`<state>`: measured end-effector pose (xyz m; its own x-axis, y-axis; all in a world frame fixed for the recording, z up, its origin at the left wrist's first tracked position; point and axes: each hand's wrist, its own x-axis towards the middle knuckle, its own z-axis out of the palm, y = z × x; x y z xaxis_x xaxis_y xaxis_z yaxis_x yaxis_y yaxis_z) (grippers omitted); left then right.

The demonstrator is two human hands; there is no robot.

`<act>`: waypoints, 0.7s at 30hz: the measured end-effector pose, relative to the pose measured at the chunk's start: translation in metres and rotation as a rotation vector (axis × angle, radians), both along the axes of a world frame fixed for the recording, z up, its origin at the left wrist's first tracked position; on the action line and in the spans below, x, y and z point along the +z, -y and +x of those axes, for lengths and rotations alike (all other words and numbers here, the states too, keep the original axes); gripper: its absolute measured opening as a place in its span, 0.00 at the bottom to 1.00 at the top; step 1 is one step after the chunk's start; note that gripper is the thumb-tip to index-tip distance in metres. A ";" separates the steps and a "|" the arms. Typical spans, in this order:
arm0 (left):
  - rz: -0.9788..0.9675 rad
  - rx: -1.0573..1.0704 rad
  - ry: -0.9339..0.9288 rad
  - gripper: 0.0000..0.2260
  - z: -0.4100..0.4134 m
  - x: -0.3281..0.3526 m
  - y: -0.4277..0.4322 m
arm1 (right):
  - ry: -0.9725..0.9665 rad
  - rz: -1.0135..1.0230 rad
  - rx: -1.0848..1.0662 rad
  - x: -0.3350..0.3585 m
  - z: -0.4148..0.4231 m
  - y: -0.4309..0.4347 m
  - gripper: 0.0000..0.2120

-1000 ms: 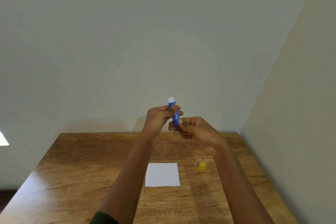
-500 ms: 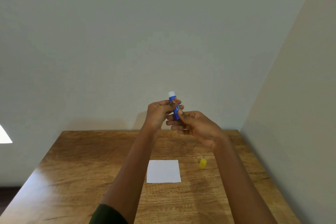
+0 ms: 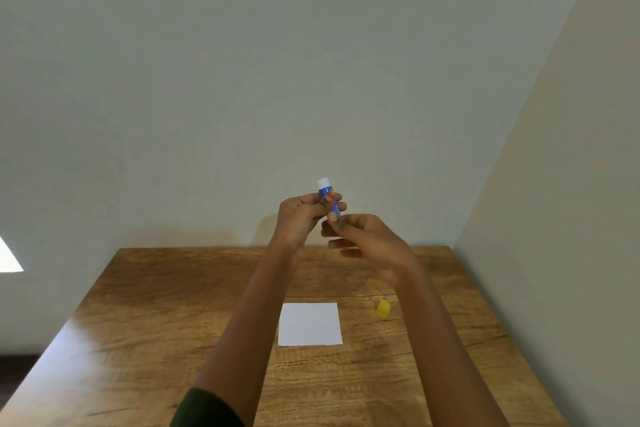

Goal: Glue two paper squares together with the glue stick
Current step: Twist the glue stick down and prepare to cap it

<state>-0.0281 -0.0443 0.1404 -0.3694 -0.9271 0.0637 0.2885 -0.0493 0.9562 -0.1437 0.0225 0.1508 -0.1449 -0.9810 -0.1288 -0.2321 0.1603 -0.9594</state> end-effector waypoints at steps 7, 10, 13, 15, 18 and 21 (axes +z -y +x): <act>0.004 0.010 0.005 0.05 0.003 0.000 0.000 | -0.027 -0.103 -0.096 0.000 0.003 -0.003 0.10; 0.018 0.014 0.004 0.05 0.000 -0.003 -0.002 | -0.335 -0.220 -0.297 -0.002 0.011 0.000 0.11; 0.012 0.002 0.005 0.05 -0.001 -0.002 -0.002 | -0.292 -0.171 -0.216 -0.004 0.012 0.001 0.14; 0.016 -0.002 0.000 0.05 0.001 -0.001 -0.002 | -0.065 -0.040 -0.038 -0.002 0.005 -0.001 0.14; 0.017 -0.024 0.001 0.06 0.004 0.001 -0.002 | 0.204 0.037 0.143 -0.001 -0.005 -0.005 0.15; 0.015 -0.020 0.004 0.05 0.003 0.002 -0.004 | 0.158 -0.020 0.048 -0.001 0.000 -0.006 0.12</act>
